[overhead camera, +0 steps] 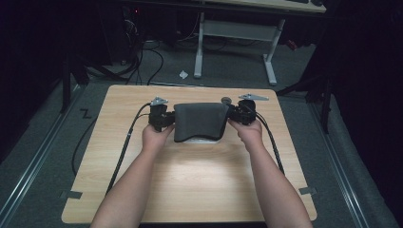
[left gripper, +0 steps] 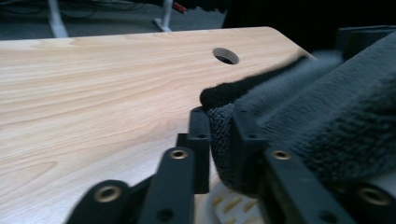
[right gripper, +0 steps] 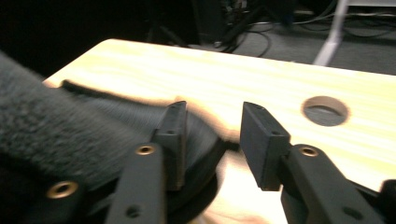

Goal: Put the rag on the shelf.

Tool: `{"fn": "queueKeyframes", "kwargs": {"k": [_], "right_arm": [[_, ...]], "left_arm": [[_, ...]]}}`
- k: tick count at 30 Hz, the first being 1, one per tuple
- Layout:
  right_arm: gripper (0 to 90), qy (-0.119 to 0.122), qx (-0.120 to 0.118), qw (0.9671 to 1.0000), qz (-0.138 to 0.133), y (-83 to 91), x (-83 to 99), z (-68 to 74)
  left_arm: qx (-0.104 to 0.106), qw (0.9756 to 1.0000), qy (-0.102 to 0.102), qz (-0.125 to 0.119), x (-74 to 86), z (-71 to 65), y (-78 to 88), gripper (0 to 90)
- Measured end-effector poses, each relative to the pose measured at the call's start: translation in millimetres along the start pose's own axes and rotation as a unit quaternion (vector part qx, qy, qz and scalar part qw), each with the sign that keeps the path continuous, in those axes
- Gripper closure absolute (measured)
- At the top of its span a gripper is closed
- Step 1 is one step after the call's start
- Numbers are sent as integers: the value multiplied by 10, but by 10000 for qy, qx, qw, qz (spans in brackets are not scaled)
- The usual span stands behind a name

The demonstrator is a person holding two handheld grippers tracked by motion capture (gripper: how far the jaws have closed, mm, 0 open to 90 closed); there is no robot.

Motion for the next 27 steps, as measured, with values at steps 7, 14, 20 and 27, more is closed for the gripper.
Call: {"fn": "queueKeyframes", "kwargs": {"k": [7, 14, 20, 27], "right_arm": [[551, 106, 239, 9996, -87, 73, -72, -74], [536, 230, 464, 9987, -9, 109, -47, -151], [527, 309, 604, 9977, -26, 197, 34, -227], [509, 413, 634, 9970, -143, 337, 86, -211]], "left_arm": [[-118, 9999, 10, 15, -1, 6, 30, 696], [-389, 9992, -3, -75, 27, 104, 186, 630], [-588, 9982, 41, -137, 91, 196, 362, 600], [-832, 9963, -129, -171, 134, 239, 593, 576]]}}
Point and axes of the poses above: each handheld gripper's, and its own axes: y roughly backward along the jaws, x roughly out of its underside, z roughly to its left, the point moved 6 cm from there along -y, roughly forward along the jaws, and after that the axes turned 11 degrees about x, right-handed, at the moved point
